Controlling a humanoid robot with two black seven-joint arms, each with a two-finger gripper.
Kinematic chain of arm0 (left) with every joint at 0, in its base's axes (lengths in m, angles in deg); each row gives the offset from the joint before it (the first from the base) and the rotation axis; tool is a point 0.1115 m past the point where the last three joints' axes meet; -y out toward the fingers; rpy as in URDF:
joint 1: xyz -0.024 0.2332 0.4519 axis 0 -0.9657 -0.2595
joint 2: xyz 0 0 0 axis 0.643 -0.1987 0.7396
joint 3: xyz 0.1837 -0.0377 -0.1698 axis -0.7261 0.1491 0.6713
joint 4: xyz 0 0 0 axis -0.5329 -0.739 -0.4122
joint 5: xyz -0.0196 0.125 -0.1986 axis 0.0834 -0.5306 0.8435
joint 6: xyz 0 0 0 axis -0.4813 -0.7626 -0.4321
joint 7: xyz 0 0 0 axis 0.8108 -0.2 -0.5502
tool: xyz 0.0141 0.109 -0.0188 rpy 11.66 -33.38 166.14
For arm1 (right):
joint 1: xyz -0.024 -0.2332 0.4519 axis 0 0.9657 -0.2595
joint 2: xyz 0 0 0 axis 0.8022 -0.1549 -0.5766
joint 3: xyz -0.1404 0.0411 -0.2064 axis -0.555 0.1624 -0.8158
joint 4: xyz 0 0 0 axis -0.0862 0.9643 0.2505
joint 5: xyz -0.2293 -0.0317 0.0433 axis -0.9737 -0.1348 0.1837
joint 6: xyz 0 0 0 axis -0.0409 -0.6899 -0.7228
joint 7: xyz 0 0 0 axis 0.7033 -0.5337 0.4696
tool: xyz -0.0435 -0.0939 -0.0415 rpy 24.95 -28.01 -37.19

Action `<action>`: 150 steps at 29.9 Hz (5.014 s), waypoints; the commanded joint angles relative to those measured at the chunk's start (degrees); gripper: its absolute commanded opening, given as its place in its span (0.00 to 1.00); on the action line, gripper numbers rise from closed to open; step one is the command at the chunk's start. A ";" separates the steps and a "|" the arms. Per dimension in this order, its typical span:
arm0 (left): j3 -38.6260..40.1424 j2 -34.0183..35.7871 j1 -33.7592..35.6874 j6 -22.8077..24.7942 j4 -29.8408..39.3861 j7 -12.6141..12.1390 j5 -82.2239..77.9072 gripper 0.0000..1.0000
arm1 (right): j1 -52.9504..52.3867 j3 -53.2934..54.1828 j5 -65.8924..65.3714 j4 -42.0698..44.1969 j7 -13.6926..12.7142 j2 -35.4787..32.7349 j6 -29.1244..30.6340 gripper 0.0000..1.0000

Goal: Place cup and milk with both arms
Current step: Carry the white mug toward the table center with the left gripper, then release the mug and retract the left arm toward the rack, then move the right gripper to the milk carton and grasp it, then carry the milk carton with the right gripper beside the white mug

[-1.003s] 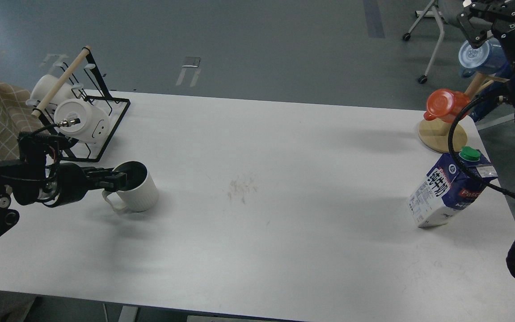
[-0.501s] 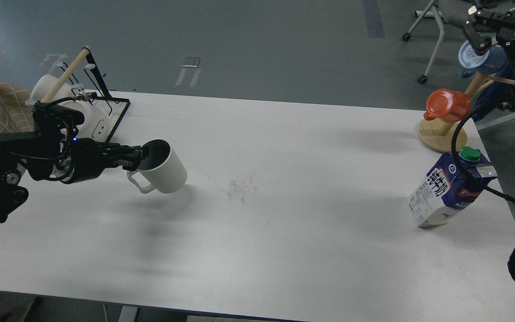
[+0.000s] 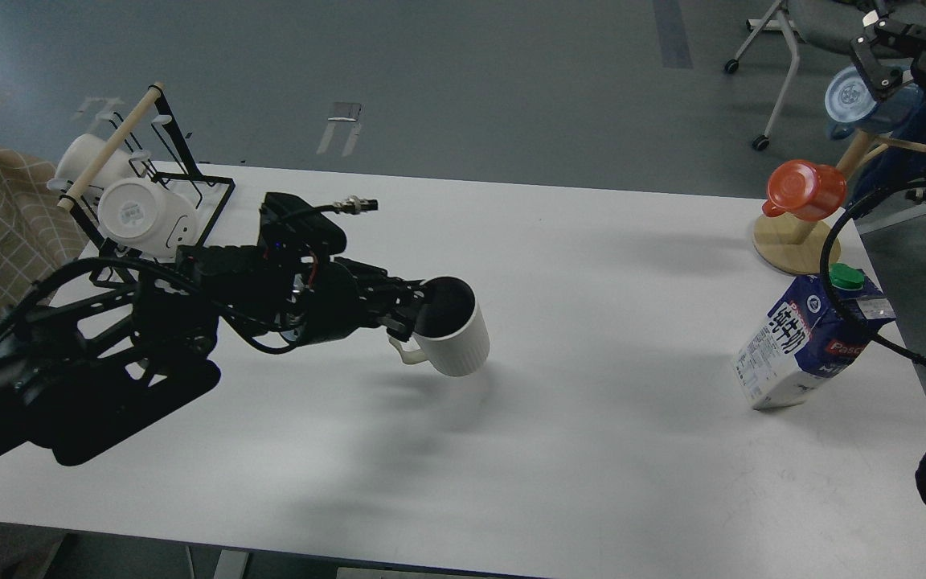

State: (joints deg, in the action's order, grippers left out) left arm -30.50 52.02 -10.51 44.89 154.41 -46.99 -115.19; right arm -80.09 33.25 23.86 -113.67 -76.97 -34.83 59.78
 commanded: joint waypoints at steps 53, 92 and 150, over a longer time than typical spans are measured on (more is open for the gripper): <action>36.90 4.15 2.45 -9.61 -26.55 -2.64 87.79 0.98 | 60.73 13.25 18.89 -38.45 -0.26 -2.45 0.00 1.00; 34.18 8.54 -3.44 -13.33 -20.66 -0.97 97.60 0.98 | 58.38 -5.02 21.00 -28.79 -0.08 13.20 0.00 0.96; 30.75 12.23 -4.84 -13.07 -20.75 -0.89 96.10 0.98 | 28.76 -37.78 22.06 -12.97 -0.87 13.20 0.00 0.21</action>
State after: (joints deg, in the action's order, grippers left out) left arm 0.18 63.62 -14.59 31.83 133.67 -47.88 -18.46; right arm -49.61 1.44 45.64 -128.60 -77.99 -21.63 59.78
